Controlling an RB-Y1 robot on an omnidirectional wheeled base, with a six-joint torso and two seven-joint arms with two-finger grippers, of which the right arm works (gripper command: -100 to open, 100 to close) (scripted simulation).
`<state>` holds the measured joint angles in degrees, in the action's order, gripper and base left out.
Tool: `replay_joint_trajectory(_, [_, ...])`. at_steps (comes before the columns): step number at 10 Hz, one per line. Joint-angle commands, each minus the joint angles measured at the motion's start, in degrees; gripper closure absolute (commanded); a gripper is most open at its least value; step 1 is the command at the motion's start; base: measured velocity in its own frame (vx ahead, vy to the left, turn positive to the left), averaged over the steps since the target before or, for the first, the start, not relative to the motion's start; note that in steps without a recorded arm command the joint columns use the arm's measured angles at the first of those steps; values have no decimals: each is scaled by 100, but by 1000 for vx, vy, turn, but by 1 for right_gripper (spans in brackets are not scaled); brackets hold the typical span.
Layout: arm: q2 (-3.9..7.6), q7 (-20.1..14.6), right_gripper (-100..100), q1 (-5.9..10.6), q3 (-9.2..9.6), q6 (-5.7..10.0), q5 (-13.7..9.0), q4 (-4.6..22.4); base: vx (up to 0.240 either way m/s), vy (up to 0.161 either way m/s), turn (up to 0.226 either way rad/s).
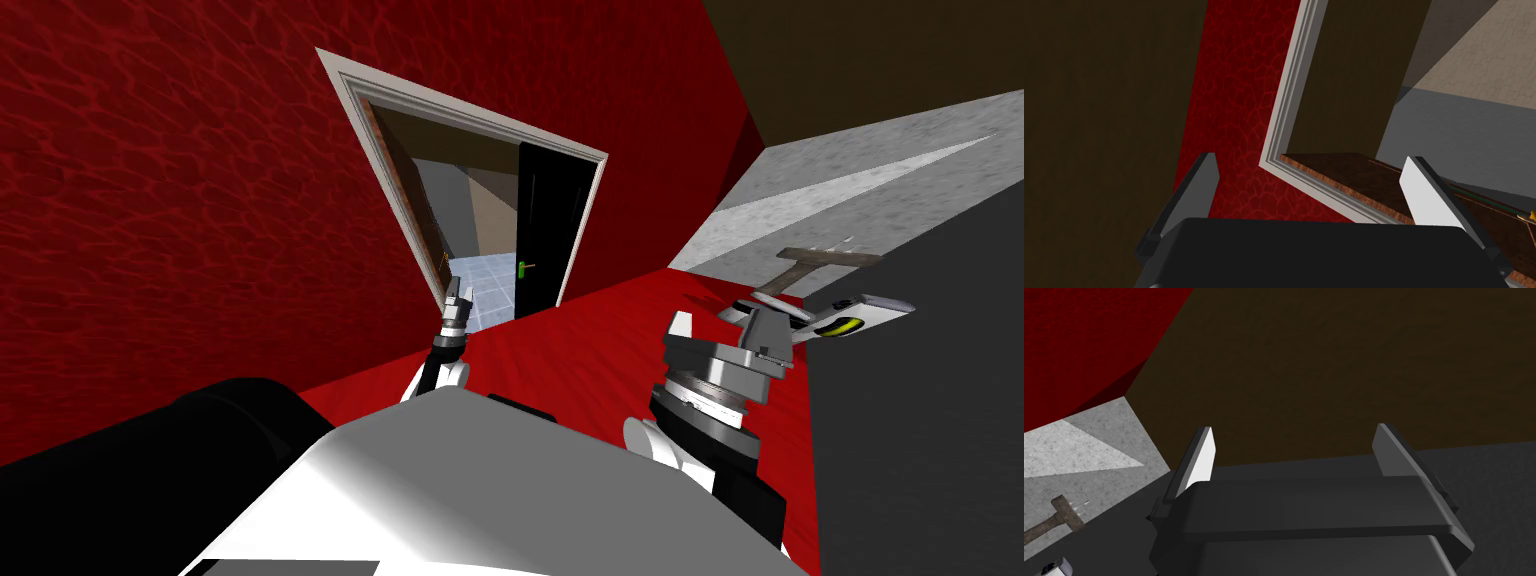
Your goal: Push the door open
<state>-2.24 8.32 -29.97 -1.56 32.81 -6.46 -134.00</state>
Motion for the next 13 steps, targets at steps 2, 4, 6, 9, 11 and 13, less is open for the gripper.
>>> replay_joint_trajectory(2, [126, -74, -100, 200, 233, -61, 0, 299, 279, 5, -65])
replay_joint_trajectory(4, [219, -141, -100, 381, 444, -116, 0, 570, 224, -10, -40])
replay_joint_trajectory(6, [298, -207, -100, 557, 649, -170, 0, 834, 205, 10, -65])
replay_joint_trajectory(9, [397, -302, -100, 814, 948, -248, 0, 1218, 152, 8, -48])
replay_joint_trajectory(11, [453, -367, -100, 989, 1152, -302, 0, 1480, 152, -2, -51])
replay_joint_trajectory(13, [507, -434, -100, 1169, 1362, -357, 0, 1750, 158, -11, -52])
